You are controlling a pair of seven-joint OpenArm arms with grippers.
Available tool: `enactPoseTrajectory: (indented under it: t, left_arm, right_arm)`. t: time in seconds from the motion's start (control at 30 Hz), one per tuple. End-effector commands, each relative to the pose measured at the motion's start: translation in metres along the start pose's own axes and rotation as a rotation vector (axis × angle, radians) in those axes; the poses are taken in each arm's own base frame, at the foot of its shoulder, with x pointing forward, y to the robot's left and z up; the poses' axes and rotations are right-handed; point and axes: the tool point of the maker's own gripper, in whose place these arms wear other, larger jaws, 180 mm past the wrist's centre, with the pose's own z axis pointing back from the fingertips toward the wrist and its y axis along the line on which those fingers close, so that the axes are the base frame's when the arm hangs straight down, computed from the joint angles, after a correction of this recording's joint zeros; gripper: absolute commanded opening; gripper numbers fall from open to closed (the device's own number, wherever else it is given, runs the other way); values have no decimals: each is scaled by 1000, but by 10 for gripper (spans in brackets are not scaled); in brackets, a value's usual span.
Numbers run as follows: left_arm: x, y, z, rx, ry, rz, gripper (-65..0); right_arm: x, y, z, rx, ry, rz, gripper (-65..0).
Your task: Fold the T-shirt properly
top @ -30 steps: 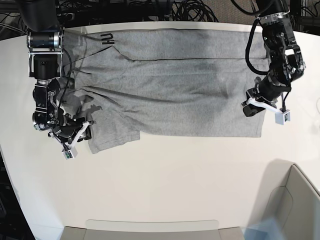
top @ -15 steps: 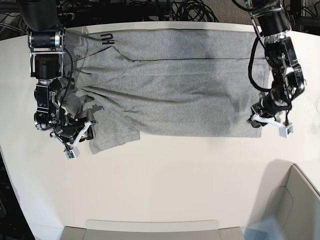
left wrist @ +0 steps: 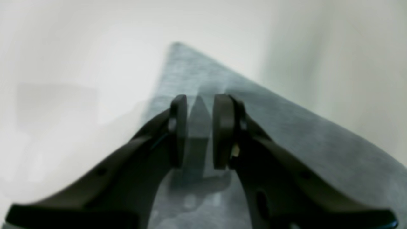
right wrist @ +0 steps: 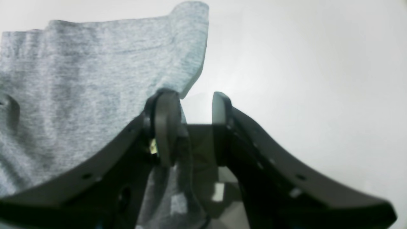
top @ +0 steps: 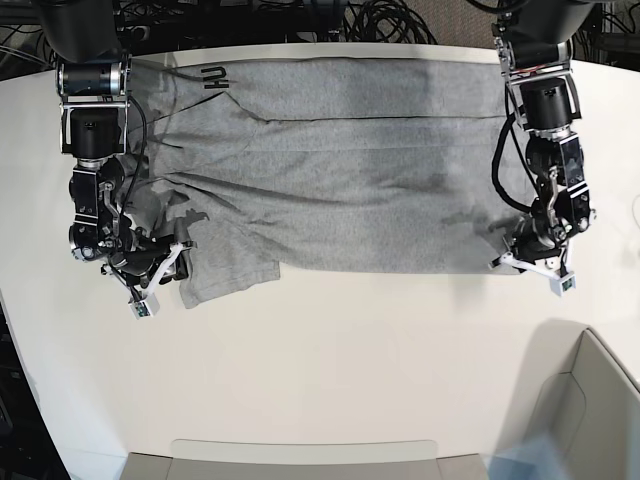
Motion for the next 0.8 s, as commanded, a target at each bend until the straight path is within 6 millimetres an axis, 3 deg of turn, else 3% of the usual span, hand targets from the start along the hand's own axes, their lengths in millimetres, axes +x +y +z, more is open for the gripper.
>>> enactPoseTrajectory:
  t: [0.0,0.23,0.5,0.67,0.77]
  left_arm:
    - [32,4,8,5,-80,-18,-491]
    - [29,28,0,51,-80,-9,-491]
    - [31,28,0,45,-92,-7,-490]
    - [50,9,5,-19,-123,-49,-490]
    - [51,-1,4,-61,-122,-87,-490]
  right_arm:
    - [-14,-5,1,-14,78,22,-459]
    - [-18,-3,1,-13,83,22,-459]
    - [-21,-3,1,-12,88,20,-459]
    - [-22,-3,0,-11,91,19,-459]
    - [-22,-3,0,-11,91,19,-459]
